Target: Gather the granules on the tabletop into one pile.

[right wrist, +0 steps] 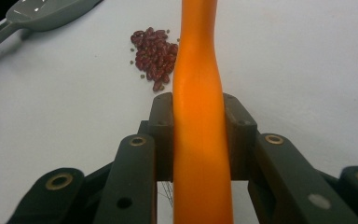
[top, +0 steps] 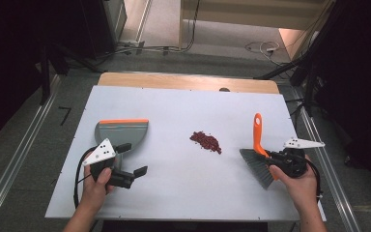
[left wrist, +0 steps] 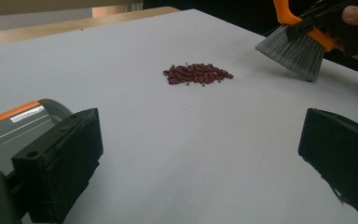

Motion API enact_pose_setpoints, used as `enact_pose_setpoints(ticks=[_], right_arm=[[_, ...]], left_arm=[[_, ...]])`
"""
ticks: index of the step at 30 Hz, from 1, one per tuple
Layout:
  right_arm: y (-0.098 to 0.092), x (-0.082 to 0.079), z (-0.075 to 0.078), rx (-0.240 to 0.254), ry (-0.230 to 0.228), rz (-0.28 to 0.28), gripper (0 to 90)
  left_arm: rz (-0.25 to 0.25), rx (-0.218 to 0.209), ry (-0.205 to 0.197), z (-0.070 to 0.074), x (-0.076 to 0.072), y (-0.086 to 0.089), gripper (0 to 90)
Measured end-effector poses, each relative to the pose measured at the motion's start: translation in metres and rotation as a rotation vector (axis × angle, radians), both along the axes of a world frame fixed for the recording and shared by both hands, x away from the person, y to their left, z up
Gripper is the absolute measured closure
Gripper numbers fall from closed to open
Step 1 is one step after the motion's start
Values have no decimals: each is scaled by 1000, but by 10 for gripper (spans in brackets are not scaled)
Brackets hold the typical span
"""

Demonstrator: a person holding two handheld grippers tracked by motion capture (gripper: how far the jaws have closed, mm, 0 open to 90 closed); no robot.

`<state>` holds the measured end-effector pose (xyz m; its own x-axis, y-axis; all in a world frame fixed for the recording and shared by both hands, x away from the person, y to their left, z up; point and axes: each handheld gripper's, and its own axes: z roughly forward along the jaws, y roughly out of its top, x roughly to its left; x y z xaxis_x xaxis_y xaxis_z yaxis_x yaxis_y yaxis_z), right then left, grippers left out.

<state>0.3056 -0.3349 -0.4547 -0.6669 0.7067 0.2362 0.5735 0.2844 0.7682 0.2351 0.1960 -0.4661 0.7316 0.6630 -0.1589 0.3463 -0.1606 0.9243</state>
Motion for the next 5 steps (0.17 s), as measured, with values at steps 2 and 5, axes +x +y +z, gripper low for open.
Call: enact_pose_setpoints(ticks=[2,5], right_arm=[[1,0,0,-1,-3,4,685],[3,1,-1,-3,-2,10,685]], left_arm=[[0,1,0,0,0,0,4],[3,-1,1,0,0,0,4]])
